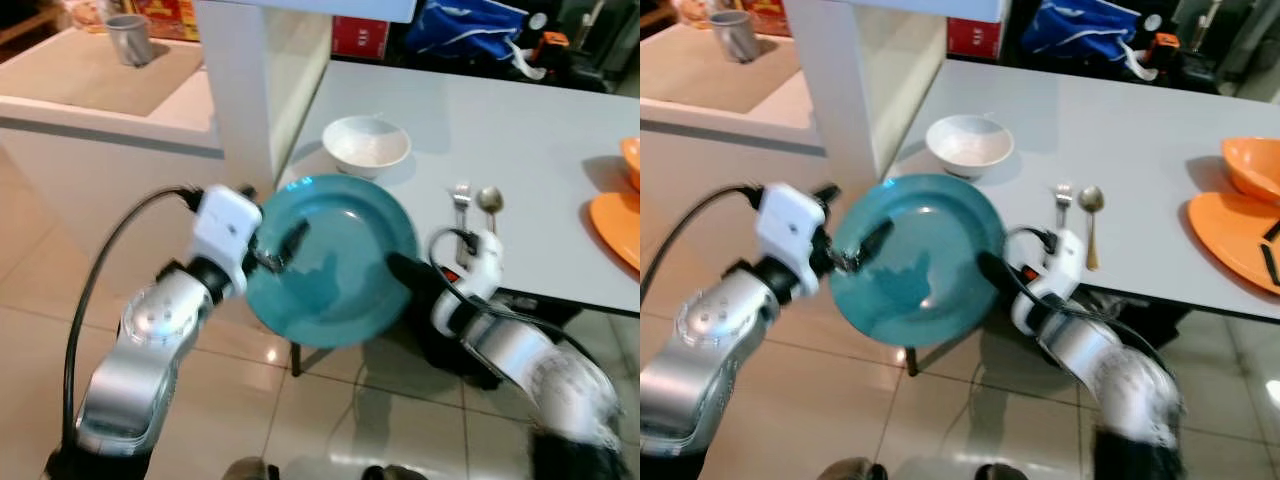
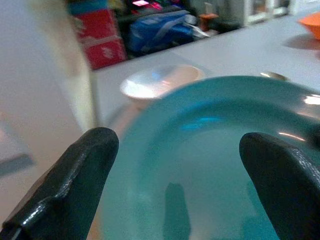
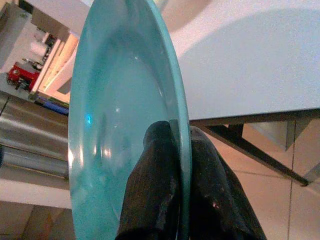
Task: Setting the table
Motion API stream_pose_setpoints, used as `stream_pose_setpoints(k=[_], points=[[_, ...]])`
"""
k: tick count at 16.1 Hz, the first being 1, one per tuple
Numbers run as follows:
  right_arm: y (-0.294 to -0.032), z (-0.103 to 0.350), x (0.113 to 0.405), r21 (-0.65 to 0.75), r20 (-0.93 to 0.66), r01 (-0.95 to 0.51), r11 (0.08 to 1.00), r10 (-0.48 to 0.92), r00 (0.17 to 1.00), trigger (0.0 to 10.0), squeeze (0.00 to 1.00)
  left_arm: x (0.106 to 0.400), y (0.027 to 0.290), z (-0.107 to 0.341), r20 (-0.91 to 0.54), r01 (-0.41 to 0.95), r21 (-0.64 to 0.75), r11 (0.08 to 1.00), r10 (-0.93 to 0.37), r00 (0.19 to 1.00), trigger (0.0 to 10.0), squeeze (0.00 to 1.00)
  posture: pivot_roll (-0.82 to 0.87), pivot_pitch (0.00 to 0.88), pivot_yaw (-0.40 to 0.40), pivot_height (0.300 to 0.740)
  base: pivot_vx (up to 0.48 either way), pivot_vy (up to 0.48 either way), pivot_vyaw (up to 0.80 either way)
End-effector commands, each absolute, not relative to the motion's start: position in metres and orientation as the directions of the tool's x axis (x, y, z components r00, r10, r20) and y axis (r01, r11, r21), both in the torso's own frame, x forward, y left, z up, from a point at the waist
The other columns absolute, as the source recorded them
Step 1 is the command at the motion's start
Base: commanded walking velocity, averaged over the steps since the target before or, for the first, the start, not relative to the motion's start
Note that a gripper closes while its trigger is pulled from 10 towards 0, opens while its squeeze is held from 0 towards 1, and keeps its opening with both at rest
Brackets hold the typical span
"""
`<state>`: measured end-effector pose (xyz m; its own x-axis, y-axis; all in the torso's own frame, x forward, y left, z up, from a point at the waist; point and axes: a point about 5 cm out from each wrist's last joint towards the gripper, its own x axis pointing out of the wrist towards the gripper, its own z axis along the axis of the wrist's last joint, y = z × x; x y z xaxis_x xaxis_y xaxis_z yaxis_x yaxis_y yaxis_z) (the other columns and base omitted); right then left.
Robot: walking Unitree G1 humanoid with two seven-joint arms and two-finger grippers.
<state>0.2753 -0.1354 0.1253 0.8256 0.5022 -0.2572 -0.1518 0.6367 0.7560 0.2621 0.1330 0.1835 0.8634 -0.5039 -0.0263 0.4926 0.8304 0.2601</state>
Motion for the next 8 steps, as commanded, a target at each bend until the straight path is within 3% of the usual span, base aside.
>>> stream_pose_setpoints(k=[1, 8], points=[[-0.133, 0.121, 0.285, 0.752, -0.279, -0.131, 0.646, 0.493, 0.824, 10.0, 0.0, 0.256, 0.132, 0.184, -0.045, 0.521, 0.262, 0.812, -0.529, 0.847, 10.0, 0.0, 0.15, 0.096, -0.029, 0.74, 0.0, 0.0, 0.0], [-0.138, 0.115, 0.33, 0.805, -0.334, 0.018, 0.593, 0.428, 0.84, 10.0, 0.0, 0.242, 0.132, 0.18, -0.112, 0.607, 0.246, 0.755, -0.6, 0.792, 10.0, 0.0, 0.18, 0.102, -0.047, 0.74, 0.0, 0.0, 0.0]])
